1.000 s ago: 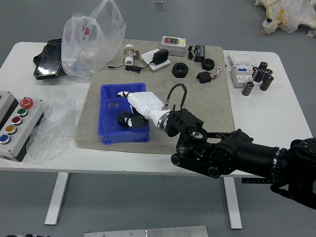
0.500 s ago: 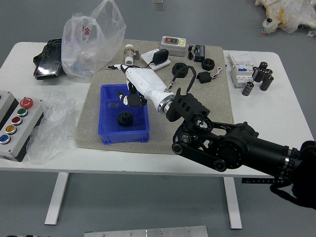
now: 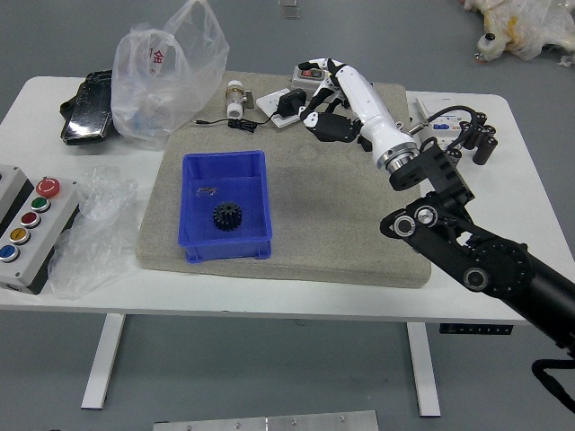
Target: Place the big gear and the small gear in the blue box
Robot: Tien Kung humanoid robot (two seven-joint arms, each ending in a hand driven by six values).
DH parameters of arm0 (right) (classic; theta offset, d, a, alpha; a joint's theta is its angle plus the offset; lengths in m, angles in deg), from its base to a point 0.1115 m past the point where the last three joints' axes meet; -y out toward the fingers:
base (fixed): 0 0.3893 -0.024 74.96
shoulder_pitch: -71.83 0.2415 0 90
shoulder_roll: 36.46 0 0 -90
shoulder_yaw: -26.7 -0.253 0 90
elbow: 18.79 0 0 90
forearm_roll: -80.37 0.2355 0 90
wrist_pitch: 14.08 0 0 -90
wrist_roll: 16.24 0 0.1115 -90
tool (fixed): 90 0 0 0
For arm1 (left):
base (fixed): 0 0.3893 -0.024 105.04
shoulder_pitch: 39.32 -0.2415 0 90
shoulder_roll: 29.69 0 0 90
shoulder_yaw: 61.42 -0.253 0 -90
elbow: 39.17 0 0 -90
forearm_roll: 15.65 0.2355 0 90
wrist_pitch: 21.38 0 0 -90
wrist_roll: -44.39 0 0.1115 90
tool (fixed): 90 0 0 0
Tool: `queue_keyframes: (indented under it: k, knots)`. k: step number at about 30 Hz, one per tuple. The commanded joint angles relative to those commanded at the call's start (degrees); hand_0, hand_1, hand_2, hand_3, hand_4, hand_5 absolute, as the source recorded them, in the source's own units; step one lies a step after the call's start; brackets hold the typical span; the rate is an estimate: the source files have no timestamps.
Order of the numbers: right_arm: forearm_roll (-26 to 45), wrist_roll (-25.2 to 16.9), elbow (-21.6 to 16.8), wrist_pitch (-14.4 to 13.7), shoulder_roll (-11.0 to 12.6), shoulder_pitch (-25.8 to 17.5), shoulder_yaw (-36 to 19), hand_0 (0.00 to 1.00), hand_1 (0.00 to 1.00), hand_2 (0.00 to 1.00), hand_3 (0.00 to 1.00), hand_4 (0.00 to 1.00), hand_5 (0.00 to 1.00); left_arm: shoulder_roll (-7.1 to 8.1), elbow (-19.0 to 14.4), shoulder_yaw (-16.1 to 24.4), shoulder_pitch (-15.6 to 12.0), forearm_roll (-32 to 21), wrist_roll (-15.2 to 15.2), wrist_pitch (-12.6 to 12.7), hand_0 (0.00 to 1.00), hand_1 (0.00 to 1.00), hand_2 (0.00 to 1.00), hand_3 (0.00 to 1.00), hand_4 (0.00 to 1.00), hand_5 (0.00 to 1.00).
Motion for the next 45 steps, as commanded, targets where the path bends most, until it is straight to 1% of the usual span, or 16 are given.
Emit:
queue_keyframes:
  k: [1,2,7,13,14,19,20,24,25,26,31,34,37,38,42,45]
  knots:
    - [1.61,-1.09,-0.10,0.16,0.66,-0.87,-1.30,0.481,0.651,0.700,0.755,0.732,0.374,0.04,0.01,-0.02,0.06,0.05,-0.02,-0.01,0.662,0.570,0.536,0.681,0.676,0.340]
    - [3.61,-2.34,-0.21,0.44,1.50,-2.04,-2.89,0.537,0.675,0.719,0.757,0.745,0.387,0.11,0.02,0.11,0.15,0.32,0.04,-0.06,0.661,0.570,0.537,0.681,0.675,0.343]
    - [11.84,-7.25,-0.32,1.06,4.06,-6.70,-9.56,0.537,0.675,0.719,0.757,0.745,0.387,0.37,0.04,-0.01,0.44,0.34,-0.10,-0.03,0.661,0.570,0.537,0.681,0.675,0.343]
    - [20.53,-10.97,-0.42,2.36,3.86,-10.42,-14.85,0.542,0.677,0.717,0.751,0.741,0.378,0.35,0.11,0.20,0.86,1.07,-0.09,-0.22,0.662,0.570,0.537,0.680,0.675,0.340]
    - [21.94,-11.73,-0.67,2.73,3.68,-11.48,-15.65,0.546,0.678,0.712,0.791,0.745,0.381,0.31,0.13,-0.02,0.92,0.87,-0.22,-0.22,0.661,0.570,0.536,0.679,0.673,0.335]
    - [29.08,-15.79,-3.33,4.04,2.54,-17.74,-21.10,0.546,0.678,0.712,0.791,0.745,0.381,0.40,0.40,-3.64,0.68,-3.84,-2.30,0.61,0.661,0.570,0.536,0.679,0.673,0.335]
    - [30.58,-16.66,-3.96,4.52,2.56,-19.33,-22.49,0.548,0.670,0.701,0.841,0.744,0.381,0.38,0.44,-4.01,0.53,-4.62,-2.49,0.69,0.661,0.570,0.538,0.677,0.671,0.330]
    - [35.27,-18.88,-3.89,6.07,3.05,-24.05,-26.01,0.548,0.670,0.701,0.841,0.744,0.381,0.22,0.47,-4.60,0.05,-5.75,-2.69,0.81,0.661,0.570,0.538,0.677,0.671,0.330]
    - [36.30,-19.47,-3.15,6.42,3.10,-24.61,-26.75,0.548,0.670,0.701,0.841,0.744,0.381,0.16,0.47,-4.68,-0.12,-5.84,-2.71,0.83,0.661,0.570,0.538,0.677,0.671,0.330]
    - [37.68,-20.12,-2.11,6.83,3.08,-25.01,-27.57,0.575,0.640,0.652,0.782,0.745,0.378,0.07,0.46,-4.58,-0.30,-5.70,-2.62,0.81,0.662,0.570,0.537,0.676,0.664,0.313]
    - [43.11,-22.50,2.48,8.38,2.34,-24.76,-30.59,0.575,0.640,0.652,0.782,0.745,0.378,-0.31,0.43,-4.25,-0.59,-5.14,-2.34,0.70,0.662,0.570,0.537,0.676,0.664,0.313]
    - [46.08,-23.65,4.31,9.03,1.96,-24.50,-31.57,0.566,0.624,0.623,0.743,0.743,0.381,-0.31,0.45,-4.87,-0.52,-5.75,-2.67,0.74,0.662,0.570,0.537,0.674,0.659,0.308]
    - [48.00,-24.33,5.56,9.17,1.81,-24.73,-32.32,0.566,0.624,0.623,0.743,0.743,0.381,-0.16,0.48,-6.39,-0.49,-7.37,-3.48,0.90,0.662,0.570,0.537,0.674,0.659,0.308]
    - [48.75,-24.49,6.04,9.24,1.86,-24.99,-32.47,0.580,0.616,0.585,0.717,0.728,0.372,-0.13,0.49,-6.83,-0.55,-7.86,-3.71,0.95,0.662,0.570,0.536,0.674,0.659,0.306]
    - [51.35,-24.66,7.13,9.83,2.31,-25.64,-31.54,0.580,0.616,0.585,0.717,0.728,0.372,-0.25,0.47,-6.22,-0.90,-7.31,-3.29,0.91,0.662,0.570,0.536,0.674,0.659,0.306]
    - [55.57,-25.28,7.08,12.37,1.97,-25.83,-29.94,0.583,0.635,0.612,0.701,0.685,0.362,-0.34,0.37,-5.27,-1.15,-5.80,-2.66,0.67,0.662,0.570,0.537,0.675,0.659,0.306]
